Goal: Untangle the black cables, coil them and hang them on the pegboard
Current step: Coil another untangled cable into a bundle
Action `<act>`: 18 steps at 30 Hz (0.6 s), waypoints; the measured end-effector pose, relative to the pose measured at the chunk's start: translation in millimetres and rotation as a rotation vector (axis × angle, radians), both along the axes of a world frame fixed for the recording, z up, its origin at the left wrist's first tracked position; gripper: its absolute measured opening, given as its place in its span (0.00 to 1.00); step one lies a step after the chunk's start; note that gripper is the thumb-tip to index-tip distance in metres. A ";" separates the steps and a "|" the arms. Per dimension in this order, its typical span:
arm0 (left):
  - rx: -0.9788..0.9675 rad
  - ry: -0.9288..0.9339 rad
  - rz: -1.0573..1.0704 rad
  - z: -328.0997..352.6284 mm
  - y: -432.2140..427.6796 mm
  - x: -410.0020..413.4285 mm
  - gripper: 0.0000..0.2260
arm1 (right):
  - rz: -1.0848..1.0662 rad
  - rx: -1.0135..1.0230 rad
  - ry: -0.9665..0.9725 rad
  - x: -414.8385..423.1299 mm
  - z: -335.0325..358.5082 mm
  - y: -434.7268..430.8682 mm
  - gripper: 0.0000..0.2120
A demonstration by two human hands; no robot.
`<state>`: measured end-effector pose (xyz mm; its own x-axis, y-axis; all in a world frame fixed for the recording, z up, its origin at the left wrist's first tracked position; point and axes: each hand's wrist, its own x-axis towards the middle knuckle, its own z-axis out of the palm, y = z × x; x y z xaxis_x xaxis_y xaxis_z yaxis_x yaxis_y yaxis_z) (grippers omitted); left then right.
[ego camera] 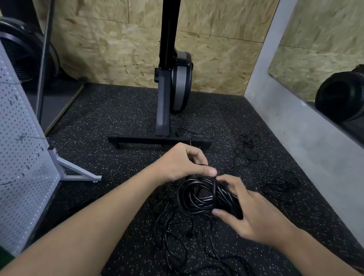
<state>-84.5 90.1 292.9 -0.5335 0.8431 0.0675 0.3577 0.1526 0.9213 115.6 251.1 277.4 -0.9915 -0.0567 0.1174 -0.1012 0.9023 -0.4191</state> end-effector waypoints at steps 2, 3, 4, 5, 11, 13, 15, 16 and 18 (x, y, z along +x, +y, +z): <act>0.000 -0.059 -0.041 -0.2 -1.8 0.6 0.10 | 0.009 0.039 0.033 0.3 -0.9 0.0 0.31; 0.000 -0.090 -0.059 -1.0 -2.4 1.3 0.08 | 0.011 0.071 0.051 0.4 -1.1 -0.2 0.31; 0.002 -0.124 -0.069 -1.7 -2.6 2.2 0.08 | 0.012 0.100 0.074 0.7 -0.4 -0.4 0.31; 0.004 -0.156 -0.070 -2.4 -2.5 2.9 0.08 | 0.012 0.118 0.097 1.0 0.4 -0.5 0.31; -0.066 -0.265 -0.090 -3.7 -3.5 1.5 0.09 | 0.081 0.158 0.130 1.0 -4.4 1.9 0.34; -0.085 -0.284 -0.083 -5.1 -3.2 1.6 0.09 | 0.079 0.138 0.130 0.8 -3.7 1.1 0.33; -0.082 -0.299 -0.056 -7.5 -3.3 1.4 0.11 | 0.055 0.084 0.125 0.6 -1.3 -0.2 0.32; -0.081 -0.307 -0.044 -9.4 -4.1 0.7 0.14 | 0.044 0.031 0.122 0.5 -0.1 -1.2 0.32; -0.091 -0.374 -0.057 -16.7 -6.4 -1.1 0.19 | 0.017 -0.122 0.140 0.4 1.7 -4.4 0.31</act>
<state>-85.6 83.7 276.3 -0.4596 0.8654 -0.1994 0.0100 0.2296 0.9732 116.1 246.7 279.1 -0.9640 -0.0502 0.2612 -0.1810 0.8432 -0.5061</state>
